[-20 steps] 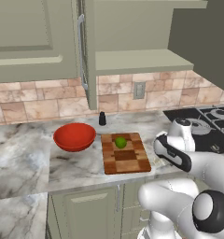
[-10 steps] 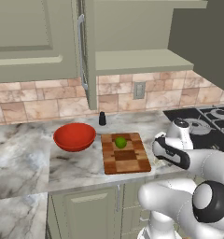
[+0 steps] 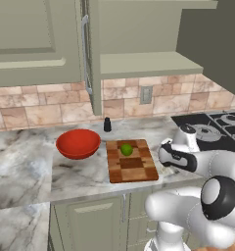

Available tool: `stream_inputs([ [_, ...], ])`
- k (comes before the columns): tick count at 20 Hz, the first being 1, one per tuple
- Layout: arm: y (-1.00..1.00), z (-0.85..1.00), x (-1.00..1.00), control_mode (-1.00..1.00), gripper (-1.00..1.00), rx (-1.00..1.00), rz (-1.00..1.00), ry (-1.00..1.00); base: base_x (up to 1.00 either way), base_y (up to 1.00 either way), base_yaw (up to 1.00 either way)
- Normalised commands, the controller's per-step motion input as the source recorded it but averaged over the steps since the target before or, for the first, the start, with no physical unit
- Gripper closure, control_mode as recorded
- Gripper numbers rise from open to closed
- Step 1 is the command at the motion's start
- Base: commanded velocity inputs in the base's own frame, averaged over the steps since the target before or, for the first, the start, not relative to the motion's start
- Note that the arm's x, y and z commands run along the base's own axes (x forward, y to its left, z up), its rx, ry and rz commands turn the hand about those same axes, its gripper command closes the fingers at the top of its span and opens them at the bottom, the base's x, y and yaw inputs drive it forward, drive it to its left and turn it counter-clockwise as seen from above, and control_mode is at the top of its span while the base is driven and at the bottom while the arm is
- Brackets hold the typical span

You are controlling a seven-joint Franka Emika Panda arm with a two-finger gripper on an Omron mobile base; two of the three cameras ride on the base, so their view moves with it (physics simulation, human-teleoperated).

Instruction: Open the cabinet. Place the bowl and condiment on the counter. Then place the lime and garlic on the cutting board.

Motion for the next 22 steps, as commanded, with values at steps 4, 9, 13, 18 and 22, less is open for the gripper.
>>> stream_inputs([
  [4,0.00,-0.09,0.00,-1.00,-1.00,0.00,0.00,0.01,0.00,0.00,0.00],
  [9,0.03,-0.11,0.00,-1.00,-1.00,0.00,0.00,0.03,0.00,0.00,0.00],
  [13,0.08,-0.21,0.00,-1.00,-1.00,-0.01,0.00,0.06,0.00,0.00,0.00],
  [18,0.09,-0.20,0.00,-1.00,-1.00,-0.01,0.00,0.07,0.00,0.00,0.00],
  [22,0.01,-0.25,-0.02,-1.00,-1.00,0.00,0.00,0.11,0.00,0.00,0.00],
])
